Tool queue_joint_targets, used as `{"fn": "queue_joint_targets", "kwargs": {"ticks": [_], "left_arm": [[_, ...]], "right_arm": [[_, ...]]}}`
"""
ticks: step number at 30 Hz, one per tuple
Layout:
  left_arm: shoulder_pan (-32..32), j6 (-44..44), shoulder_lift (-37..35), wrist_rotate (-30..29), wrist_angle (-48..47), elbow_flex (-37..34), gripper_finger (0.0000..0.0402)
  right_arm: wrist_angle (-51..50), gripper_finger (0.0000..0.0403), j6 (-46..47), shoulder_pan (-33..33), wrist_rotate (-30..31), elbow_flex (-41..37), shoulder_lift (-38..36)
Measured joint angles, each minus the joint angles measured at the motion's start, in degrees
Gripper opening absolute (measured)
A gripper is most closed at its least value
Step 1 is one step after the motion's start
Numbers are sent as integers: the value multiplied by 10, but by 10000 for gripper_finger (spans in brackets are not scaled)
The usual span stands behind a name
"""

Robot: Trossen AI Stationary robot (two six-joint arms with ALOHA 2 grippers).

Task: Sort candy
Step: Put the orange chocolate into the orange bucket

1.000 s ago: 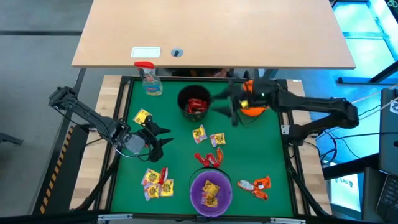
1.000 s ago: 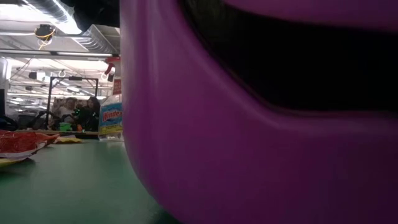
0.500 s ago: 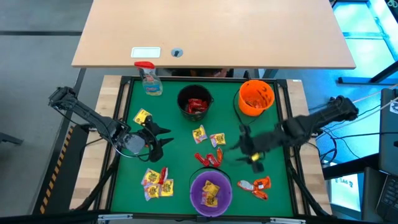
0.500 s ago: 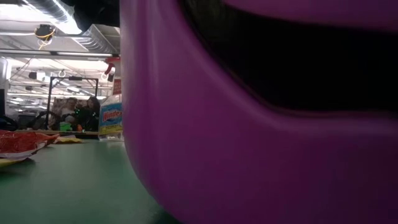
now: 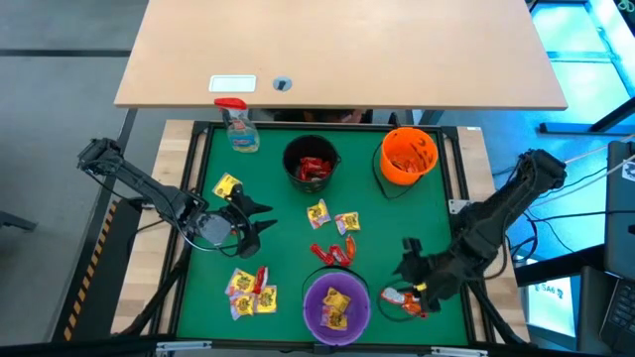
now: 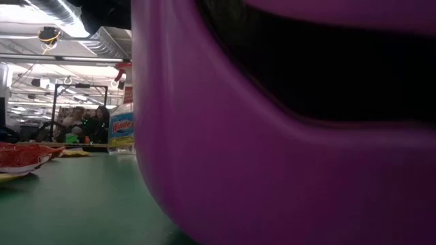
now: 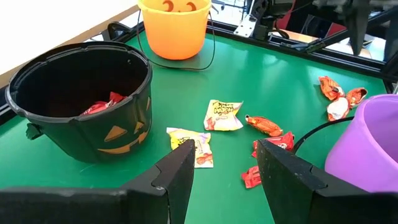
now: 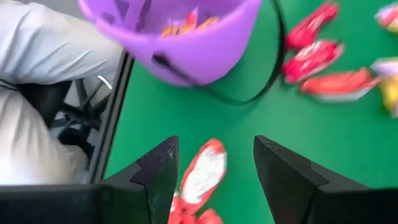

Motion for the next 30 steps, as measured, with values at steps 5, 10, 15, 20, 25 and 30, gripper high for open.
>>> {"fn": "queue_joint_targets", "kwargs": {"ticks": [5, 10, 15, 20, 25, 30], "left_arm": [[0, 0, 0, 0, 0, 0, 163], [0, 0, 0, 0, 0, 0, 163], [0, 0, 0, 0, 0, 0, 163], [0, 0, 0, 0, 0, 0, 163], [0, 0, 0, 0, 0, 0, 163], [0, -1, 0, 0, 0, 0, 163]], "right_arm": [[2, 204, 114, 53, 0, -41, 0], [29, 204, 195, 94, 18, -85, 0], [66, 204, 227, 108, 34, -118, 13], [70, 204, 233, 107, 34, -118, 59], [105, 204, 233, 107, 34, -118, 106], [141, 204, 233, 107, 56, -118, 138]]}}
